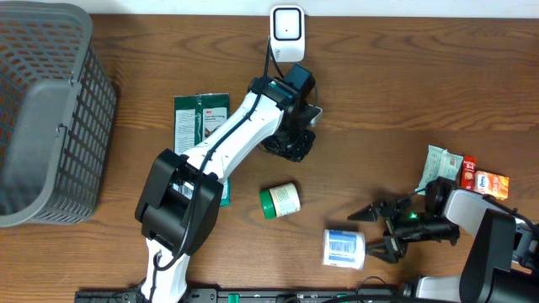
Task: Scan the item barcode
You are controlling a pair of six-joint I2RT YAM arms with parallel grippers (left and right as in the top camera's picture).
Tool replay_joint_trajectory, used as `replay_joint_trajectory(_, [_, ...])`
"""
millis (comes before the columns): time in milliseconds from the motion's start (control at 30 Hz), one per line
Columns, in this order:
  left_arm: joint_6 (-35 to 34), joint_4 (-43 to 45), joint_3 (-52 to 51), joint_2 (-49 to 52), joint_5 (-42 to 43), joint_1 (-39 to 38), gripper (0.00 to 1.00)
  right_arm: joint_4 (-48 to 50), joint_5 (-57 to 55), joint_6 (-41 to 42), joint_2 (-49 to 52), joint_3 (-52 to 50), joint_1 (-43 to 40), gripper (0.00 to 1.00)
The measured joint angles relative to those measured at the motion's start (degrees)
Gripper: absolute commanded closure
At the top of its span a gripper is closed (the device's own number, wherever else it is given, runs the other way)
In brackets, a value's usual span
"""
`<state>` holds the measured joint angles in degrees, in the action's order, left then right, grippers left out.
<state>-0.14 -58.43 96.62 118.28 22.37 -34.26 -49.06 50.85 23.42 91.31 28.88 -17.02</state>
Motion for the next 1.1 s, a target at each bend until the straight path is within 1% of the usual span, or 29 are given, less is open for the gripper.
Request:
replay_joint_trajectory(67, [0.0, 0.33, 0.0, 0.0, -0.33, 0.33, 0.91, 3.06, 1.05, 1.31, 0.0, -0.02, 0.0, 0.1])
replay_joint_trajectory(167, [0.0, 0.83, 0.0, 0.0, -0.7, 1.33, 0.91, 6.45, 1.84, 3.78, -0.02, 0.0, 0.0, 0.07])
replay_joint_trajectory(333, [0.0, 1.38, 0.0, 0.0, 0.76, 4.5, 0.92, 10.32, 2.21, 9.42, -0.61, 0.0, 0.0, 0.06])
replay_joint_trajectory(367, [0.0, 1.31, 0.02, 0.0, 1.73, 5.31, 0.91, 10.58, 2.23, 10.05, -0.63, 0.04, 0.0, 0.06])
replay_joint_trajectory(467, [0.0, 1.05, 0.13, 0.0, 4.57, 7.67, 0.91, 10.69, 2.34, 10.75, -0.63, 0.2, 0.0, 0.12])
replay_joint_trajectory(600, [0.04, -0.28, 0.22, 0.0, 6.29, 9.51, 0.92, 8.96, 2.05, 9.01, -0.57, 0.59, 0.0, 0.12])
replay_joint_trajectory(700, [0.46, -0.48, 0.22, 0.0, 6.93, 9.55, 0.92, 1.64, -2.27, 5.29, -0.48, 3.69, 0.0, 0.18])
replay_joint_trajectory(733, [0.59, -0.44, 0.22, 0.0, 7.1, 9.46, 0.91, -1.27, -4.09, 4.33, -0.5, 5.64, 0.0, 0.23])
replay_joint_trajectory(767, [0.63, -0.28, 0.22, 0.0, 7.23, 9.4, 0.92, -3.87, -5.86, 3.5, -0.57, 7.87, 0.0, 0.41])
replay_joint_trajectory(800, [0.68, -0.04, 0.22, 0.0, 7.32, 9.33, 0.91, -7.91, -9.05, 1.73, -0.72, 11.85, 0.0, 0.86])
replay_joint_trajectory(833, [0.74, -0.02, 0.22, 0.0, 7.34, 9.33, 0.92, -9.97, -10.01, 0.76, -0.92, 13.92, 0.0, 0.99])
replay_joint_trajectory(933, [1.07, 0.46, 0.22, 0.0, 7.34, 9.35, 0.91, -17.05, -14.49, -3.56, -2.29, 22.58, 0.0, 0.99])
replay_joint_trajectory(1000, [1.27, 0.55, 0.22, 0.0, 7.26, 9.35, 0.92, -19.37, -15.96, -5.49, -3.54, 25.86, 0.02, 0.99])
replay_joint_trajectory(1100, [1.46, 0.39, 0.22, 0.0, 6.62, 9.35, 0.92, -22.88, -17.03, -7.63, -5.11, 26.23, 1.49, 0.99])
